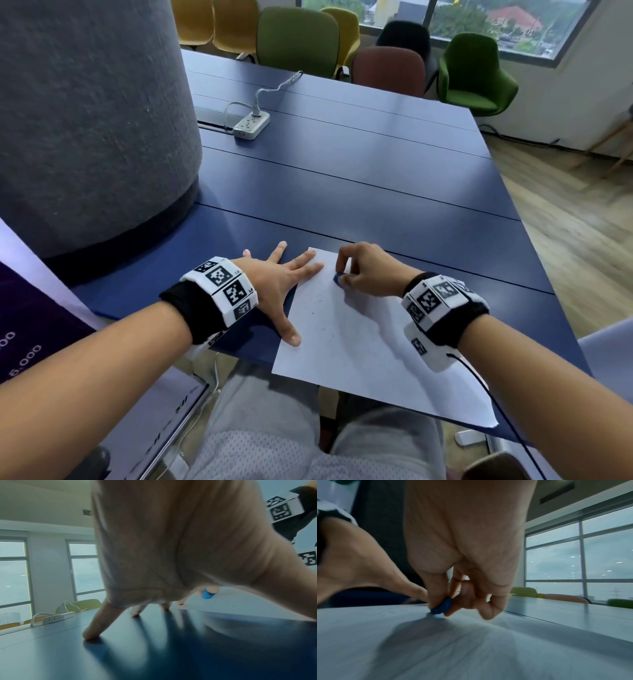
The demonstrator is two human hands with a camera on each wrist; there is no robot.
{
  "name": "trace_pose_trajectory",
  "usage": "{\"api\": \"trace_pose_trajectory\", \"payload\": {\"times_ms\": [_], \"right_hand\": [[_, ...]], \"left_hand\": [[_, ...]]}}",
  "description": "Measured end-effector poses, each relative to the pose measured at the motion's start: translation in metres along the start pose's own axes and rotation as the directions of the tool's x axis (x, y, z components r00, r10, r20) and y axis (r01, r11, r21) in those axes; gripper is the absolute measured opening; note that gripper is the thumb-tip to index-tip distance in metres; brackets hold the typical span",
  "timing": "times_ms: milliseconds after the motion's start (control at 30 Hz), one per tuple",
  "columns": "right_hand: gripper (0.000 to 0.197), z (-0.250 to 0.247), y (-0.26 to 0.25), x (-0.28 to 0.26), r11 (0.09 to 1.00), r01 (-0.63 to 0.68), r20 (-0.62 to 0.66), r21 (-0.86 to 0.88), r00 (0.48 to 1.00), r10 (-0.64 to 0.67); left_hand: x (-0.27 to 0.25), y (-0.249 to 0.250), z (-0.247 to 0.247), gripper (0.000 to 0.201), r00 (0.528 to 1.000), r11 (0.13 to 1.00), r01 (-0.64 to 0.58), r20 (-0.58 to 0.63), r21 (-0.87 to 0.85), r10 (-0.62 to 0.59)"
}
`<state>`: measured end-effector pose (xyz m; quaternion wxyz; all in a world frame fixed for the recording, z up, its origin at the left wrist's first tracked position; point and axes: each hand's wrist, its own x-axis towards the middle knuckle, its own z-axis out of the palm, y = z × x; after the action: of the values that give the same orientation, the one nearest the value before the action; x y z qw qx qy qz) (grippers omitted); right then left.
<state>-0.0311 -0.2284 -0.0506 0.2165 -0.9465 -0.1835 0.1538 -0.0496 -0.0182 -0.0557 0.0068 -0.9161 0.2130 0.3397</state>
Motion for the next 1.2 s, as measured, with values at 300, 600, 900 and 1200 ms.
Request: {"api": "trace_pose_trajectory", "payload": {"times_ms": [300,600,900,1200], "right_hand": [[0.006,-0.001,-0.004,-0.008,1.0,-0.004,0.071,0.03,0.997,0.002],[0.006,0.007,-0.022,-0.03,0.991,0.121,0.17,-0.051,0.979,-0.11],[0.007,0.018,-0.022,-0.051,0.987,0.158,0.23,-0.018,0.962,-0.15],[0.006,0.02,-0.028,-0.067,0.988,0.154,0.19,0.025,0.969,-0.156]], "left_hand": [[0.001,0.0,0.0,0.142,1.0,1.0,0.005,0.012,0.018,-0.006],[0.001,0.0,-0.001,0.142,1.0,1.0,0.008,0.007,0.022,-0.008],[0.0,-0.001,0.0,0.142,1.0,1.0,0.006,0.005,0.027,-0.007],[-0.002,0.003,-0.002,0.14,1.0,1.0,0.006,0.003,0.023,-0.006]]}}
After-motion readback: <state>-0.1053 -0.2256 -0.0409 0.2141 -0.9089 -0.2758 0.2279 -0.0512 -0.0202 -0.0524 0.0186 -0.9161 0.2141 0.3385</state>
